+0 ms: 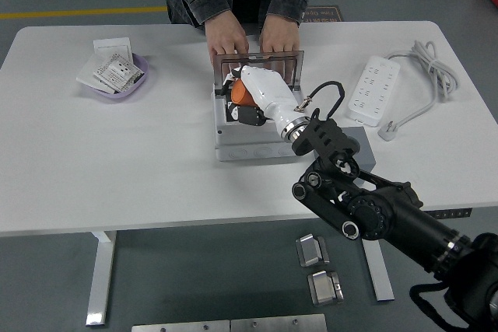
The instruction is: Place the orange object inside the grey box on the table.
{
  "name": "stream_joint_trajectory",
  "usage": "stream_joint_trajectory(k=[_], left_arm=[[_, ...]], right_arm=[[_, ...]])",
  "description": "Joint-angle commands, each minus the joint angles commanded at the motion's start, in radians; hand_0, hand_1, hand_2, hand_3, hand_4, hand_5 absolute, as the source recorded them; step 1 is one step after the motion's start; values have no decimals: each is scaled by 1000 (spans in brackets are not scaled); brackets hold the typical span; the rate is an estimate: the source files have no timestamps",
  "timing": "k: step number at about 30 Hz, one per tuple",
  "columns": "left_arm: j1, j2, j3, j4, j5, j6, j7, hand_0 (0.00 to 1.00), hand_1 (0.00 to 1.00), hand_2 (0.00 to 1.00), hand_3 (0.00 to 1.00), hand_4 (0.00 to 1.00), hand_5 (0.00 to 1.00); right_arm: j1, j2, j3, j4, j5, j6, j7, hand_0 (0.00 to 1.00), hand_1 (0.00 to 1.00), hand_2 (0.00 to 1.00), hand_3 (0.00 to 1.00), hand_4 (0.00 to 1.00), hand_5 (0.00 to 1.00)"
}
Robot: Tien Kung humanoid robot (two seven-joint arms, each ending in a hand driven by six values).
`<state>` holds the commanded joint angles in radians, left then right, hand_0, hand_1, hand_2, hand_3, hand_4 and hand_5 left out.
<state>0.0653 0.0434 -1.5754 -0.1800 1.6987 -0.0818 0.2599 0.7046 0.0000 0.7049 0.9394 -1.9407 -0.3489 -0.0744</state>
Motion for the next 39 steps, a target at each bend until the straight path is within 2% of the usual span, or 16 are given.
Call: stream_joint_trajectory(k=[12, 32, 33, 38, 39], left_arm=[[-4, 4, 5, 0, -2, 0, 1, 682, 686, 618, 721, 720, 470], [-21, 7, 41, 0, -26, -4, -5, 683, 687, 618, 720, 721, 474], [-22, 7, 42, 0, -27, -4, -6, 683, 687, 619, 720, 720, 475], [-24, 7, 52, 0, -34, -6, -7, 683, 687, 619, 720, 720, 475], [-24, 7, 54, 0, -36, -6, -7, 683, 687, 617, 720, 720, 474]], right_arm=[[87, 0, -50, -120, 9, 11, -5, 2, 77, 278, 234, 2, 2], [129, 0, -165, -211, 73, -2, 54, 2, 90, 297, 222, 2, 2], [129, 0, -167, -213, 75, -1, 57, 12, 125, 334, 254, 2, 2], [133, 0, -158, -225, 77, 22, 78, 12, 125, 334, 254, 2, 2], [133, 0, -156, -228, 76, 28, 81, 43, 142, 359, 313, 2, 2]])
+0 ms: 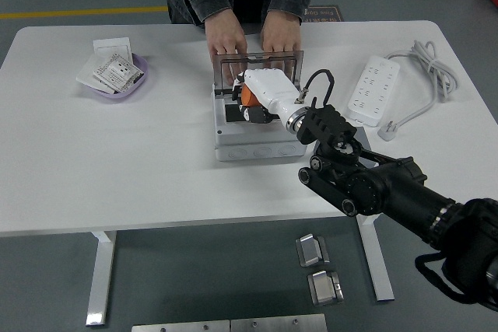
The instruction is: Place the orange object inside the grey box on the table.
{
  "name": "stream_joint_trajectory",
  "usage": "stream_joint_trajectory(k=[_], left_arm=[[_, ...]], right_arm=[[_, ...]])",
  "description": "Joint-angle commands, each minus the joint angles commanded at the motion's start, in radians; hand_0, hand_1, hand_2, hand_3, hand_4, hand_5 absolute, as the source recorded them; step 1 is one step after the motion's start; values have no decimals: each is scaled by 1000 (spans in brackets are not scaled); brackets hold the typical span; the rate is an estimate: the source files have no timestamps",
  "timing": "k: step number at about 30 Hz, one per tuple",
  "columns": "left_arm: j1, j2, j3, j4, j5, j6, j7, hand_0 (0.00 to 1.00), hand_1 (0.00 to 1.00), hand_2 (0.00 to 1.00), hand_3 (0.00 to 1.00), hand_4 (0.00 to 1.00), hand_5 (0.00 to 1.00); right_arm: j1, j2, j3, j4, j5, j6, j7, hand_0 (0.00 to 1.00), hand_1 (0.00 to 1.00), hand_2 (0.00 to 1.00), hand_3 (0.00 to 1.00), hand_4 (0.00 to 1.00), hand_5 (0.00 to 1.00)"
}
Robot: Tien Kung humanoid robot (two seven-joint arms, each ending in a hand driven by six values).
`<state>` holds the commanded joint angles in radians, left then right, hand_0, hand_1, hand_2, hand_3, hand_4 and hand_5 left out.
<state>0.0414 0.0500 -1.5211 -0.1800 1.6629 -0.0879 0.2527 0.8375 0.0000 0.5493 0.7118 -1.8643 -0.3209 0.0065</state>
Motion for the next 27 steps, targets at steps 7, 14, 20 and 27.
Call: stream_joint_trajectory(k=[7, 14, 20, 27], left_arm=[[-2, 0, 11, 0, -6, -1, -2, 683, 687, 618, 720, 719, 474], [-4, -2, 34, 0, -22, -3, -6, 683, 687, 617, 719, 718, 475], [-6, -2, 35, 0, -19, -4, -6, 683, 687, 617, 718, 718, 477], [-7, -4, 43, 0, -21, -5, -6, 683, 686, 616, 714, 716, 479]], right_arm=[[0, 0, 10, -23, -3, 21, 15, 173, 262, 485, 558, 465, 46], [2, 0, 7, -54, 8, 18, 35, 407, 472, 604, 650, 639, 250], [4, 0, -2, -65, 19, 9, 48, 654, 610, 640, 722, 881, 376], [7, 0, -4, -65, 21, 6, 54, 687, 612, 638, 735, 931, 429]])
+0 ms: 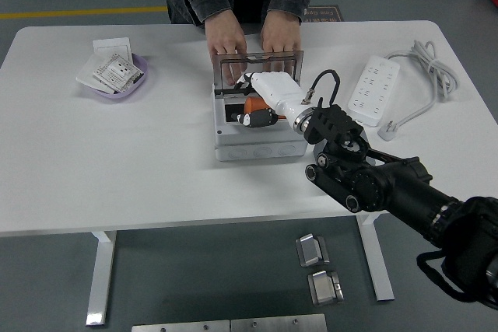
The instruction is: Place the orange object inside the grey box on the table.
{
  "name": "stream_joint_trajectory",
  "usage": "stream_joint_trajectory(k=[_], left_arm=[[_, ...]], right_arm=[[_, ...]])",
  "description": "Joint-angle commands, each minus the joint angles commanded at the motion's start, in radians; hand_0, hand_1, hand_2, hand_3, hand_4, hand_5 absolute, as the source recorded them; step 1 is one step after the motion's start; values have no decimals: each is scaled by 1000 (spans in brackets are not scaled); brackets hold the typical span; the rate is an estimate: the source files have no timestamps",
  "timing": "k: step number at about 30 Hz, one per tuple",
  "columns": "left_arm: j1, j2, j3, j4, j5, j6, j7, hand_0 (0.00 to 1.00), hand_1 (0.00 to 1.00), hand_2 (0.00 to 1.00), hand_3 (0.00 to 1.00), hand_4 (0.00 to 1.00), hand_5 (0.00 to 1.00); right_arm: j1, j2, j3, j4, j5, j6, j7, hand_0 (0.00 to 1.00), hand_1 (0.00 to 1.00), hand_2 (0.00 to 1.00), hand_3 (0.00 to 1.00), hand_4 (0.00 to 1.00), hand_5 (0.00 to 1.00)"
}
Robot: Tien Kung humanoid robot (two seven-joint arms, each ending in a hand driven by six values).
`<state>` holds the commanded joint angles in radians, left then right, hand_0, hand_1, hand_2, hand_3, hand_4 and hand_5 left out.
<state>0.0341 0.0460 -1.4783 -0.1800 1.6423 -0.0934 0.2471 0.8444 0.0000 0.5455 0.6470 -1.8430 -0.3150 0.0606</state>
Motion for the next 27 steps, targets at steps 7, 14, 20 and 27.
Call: stream_joint_trajectory(k=[7, 14, 20, 27], left_arm=[[3, -4, 12, 0, -5, -1, 1, 683, 685, 613, 710, 716, 479], [16, -9, 11, 0, -11, 2, 2, 682, 685, 614, 699, 713, 479], [27, -10, -2, 0, -6, 6, 5, 683, 684, 612, 690, 709, 476], [26, -8, -6, 0, -5, 7, 5, 682, 684, 610, 689, 701, 472]], right_arm=[[-3, 0, 16, 31, -10, 9, -11, 694, 610, 637, 736, 940, 439], [-45, -4, 69, 165, 34, 59, -74, 707, 594, 624, 733, 960, 461], [-46, -57, 142, 301, 51, 121, -118, 707, 576, 617, 731, 961, 464], [31, -75, 203, 290, 61, 146, -123, 665, 549, 626, 736, 954, 494]])
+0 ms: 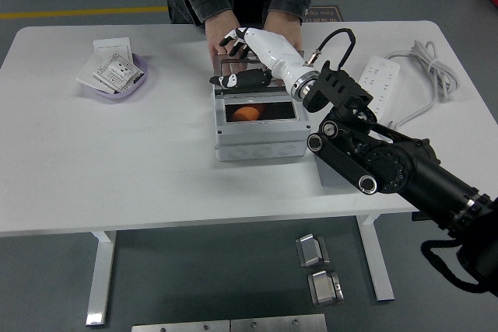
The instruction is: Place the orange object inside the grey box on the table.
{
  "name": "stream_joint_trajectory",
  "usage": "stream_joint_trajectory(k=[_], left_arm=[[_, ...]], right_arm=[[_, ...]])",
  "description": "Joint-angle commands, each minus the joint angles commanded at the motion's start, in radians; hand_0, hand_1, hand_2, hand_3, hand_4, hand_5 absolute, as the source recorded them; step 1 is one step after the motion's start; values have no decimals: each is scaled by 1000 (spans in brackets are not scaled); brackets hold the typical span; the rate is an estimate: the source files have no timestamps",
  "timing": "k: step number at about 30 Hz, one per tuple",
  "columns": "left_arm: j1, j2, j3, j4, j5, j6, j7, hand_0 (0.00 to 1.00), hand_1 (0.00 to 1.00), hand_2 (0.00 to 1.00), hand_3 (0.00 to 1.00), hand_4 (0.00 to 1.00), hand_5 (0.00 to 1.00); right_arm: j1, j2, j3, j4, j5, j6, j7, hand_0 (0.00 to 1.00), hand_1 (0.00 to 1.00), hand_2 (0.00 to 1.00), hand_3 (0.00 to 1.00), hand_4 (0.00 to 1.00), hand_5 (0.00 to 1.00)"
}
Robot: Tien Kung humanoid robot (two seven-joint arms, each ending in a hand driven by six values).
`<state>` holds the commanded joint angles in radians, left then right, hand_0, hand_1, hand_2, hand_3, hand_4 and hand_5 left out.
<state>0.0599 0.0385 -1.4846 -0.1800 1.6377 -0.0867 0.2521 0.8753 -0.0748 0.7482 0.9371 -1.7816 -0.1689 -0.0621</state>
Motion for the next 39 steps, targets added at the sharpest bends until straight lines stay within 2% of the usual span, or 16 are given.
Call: stream_joint_trajectory(k=[6, 14, 20, 24, 28, 33, 39], left_arm=[[-2, 2, 3, 0, 3, -2, 2, 682, 684, 609, 683, 696, 468], [-17, 7, 10, 0, 8, -5, 1, 682, 684, 609, 682, 694, 467], [-26, 8, 23, 0, 4, -7, -2, 682, 684, 609, 681, 695, 468], [-28, 8, 29, 0, 1, -7, -3, 682, 683, 609, 680, 694, 467], [-29, 7, 28, 0, 1, -6, -4, 682, 683, 609, 680, 694, 467], [-28, 5, 29, 0, 0, -5, -5, 681, 683, 609, 680, 692, 468], [-28, 4, 30, 0, -5, -3, -7, 681, 683, 609, 680, 692, 468]], right_arm=[[52, 20, 4, -101, 19, 0, 23, 667, 551, 628, 736, 955, 503], [114, 73, -28, -280, 52, -11, 73, 670, 549, 630, 738, 952, 503], [126, 75, -38, -383, 76, -19, 102, 676, 547, 632, 737, 947, 501], [122, 75, -45, -402, 85, -25, 111, 676, 540, 632, 738, 943, 513], [112, 75, -57, -394, 94, -30, 112, 676, 540, 632, 738, 943, 513], [100, 69, -78, -339, 103, -35, 104, 683, 534, 628, 736, 941, 520], [82, 43, -107, -268, 126, -38, 97, 678, 528, 625, 733, 940, 528]])
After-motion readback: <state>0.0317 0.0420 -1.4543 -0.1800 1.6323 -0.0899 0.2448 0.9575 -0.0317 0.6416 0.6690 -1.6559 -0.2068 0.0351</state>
